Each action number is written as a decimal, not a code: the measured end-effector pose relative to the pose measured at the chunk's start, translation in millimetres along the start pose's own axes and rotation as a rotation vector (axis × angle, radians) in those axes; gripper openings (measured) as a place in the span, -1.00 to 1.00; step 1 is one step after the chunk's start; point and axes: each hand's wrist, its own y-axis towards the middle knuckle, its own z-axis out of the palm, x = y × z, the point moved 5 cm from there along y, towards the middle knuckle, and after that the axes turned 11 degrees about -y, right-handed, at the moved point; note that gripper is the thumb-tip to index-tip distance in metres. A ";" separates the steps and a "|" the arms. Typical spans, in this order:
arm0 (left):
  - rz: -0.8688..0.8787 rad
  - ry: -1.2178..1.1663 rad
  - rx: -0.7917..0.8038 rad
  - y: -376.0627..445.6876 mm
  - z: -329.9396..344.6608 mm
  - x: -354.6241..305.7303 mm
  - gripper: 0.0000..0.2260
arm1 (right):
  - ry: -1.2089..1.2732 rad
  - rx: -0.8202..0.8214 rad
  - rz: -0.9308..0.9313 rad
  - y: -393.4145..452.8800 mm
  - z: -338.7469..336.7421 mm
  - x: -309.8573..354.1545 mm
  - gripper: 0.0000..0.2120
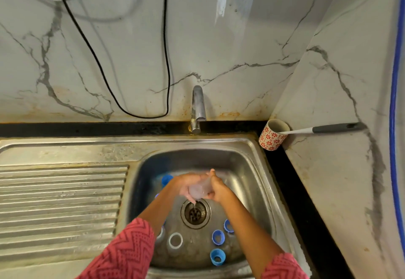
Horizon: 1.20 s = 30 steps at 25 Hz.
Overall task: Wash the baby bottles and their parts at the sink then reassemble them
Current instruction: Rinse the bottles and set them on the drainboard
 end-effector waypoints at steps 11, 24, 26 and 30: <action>0.250 -0.002 -0.383 -72.9 8.2 -13.1 -0.38 | -0.905 0.103 -0.641 -68.2 7.8 17.5 -0.39; 0.477 -0.062 -0.686 -92.7 -6.5 34.8 -0.78 | -1.033 -0.379 -0.810 -117.7 -16.4 27.6 -0.46; 0.429 0.070 -0.719 -93.2 -13.3 57.9 -0.79 | -0.930 -0.442 -0.814 -110.8 -22.7 9.0 -0.48; 0.456 -0.069 -0.771 -104.3 -38.4 78.8 -0.82 | -0.958 -0.440 -0.674 -105.4 -16.6 -2.1 -0.44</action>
